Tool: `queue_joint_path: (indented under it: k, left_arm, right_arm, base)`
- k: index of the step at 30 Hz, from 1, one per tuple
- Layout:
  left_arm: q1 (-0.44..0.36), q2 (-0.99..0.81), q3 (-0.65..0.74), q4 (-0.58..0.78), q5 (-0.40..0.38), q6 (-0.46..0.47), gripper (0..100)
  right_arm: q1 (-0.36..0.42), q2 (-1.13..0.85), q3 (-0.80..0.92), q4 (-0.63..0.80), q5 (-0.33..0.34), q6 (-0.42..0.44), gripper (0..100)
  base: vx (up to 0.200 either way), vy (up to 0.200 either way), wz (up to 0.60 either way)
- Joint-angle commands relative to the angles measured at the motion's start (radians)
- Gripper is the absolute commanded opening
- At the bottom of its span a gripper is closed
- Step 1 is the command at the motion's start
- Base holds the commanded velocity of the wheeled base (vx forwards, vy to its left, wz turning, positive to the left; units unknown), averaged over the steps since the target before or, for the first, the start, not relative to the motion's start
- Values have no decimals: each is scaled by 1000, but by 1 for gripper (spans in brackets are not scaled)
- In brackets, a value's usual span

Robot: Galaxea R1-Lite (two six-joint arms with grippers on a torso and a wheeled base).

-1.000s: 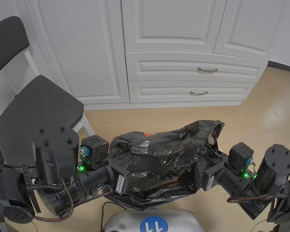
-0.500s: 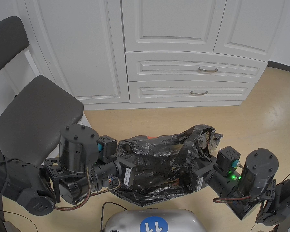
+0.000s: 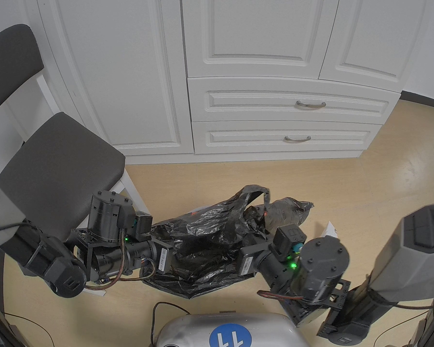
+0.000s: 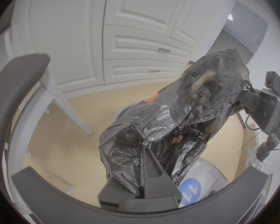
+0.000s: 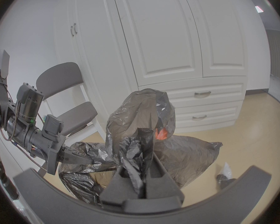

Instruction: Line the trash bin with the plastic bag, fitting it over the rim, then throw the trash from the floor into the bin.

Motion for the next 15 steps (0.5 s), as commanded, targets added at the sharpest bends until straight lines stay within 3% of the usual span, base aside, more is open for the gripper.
queue_joint_path:
  k: [1, 6, 13, 14, 15]
  left_arm:
    - [103, 122, 20, -68, -49, 31, 0]
    - [115, 139, 72, -243, -64, 34, 0]
    - [114, 119, 86, -266, -67, 33, 0]
    - [112, 114, 90, -266, -67, 33, 100]
    - [112, 106, 95, -267, -67, 34, 100]
  right_arm:
    - [0, 119, -79, -22, 16, 52, 0]
    - [3, 58, -75, -22, 40, 80, 0]
    - [-1, 42, -65, -22, 51, 81, 0]
    - [-1, 33, -62, -22, 54, 85, 100]
    - [-1, 18, -59, -22, 60, 91, 100]
  base:
    - [0, 0, 0]
    - [0, 0, 0]
    - [0, 0, 0]
    - [0, 0, 0]
    - [0, 0, 0]
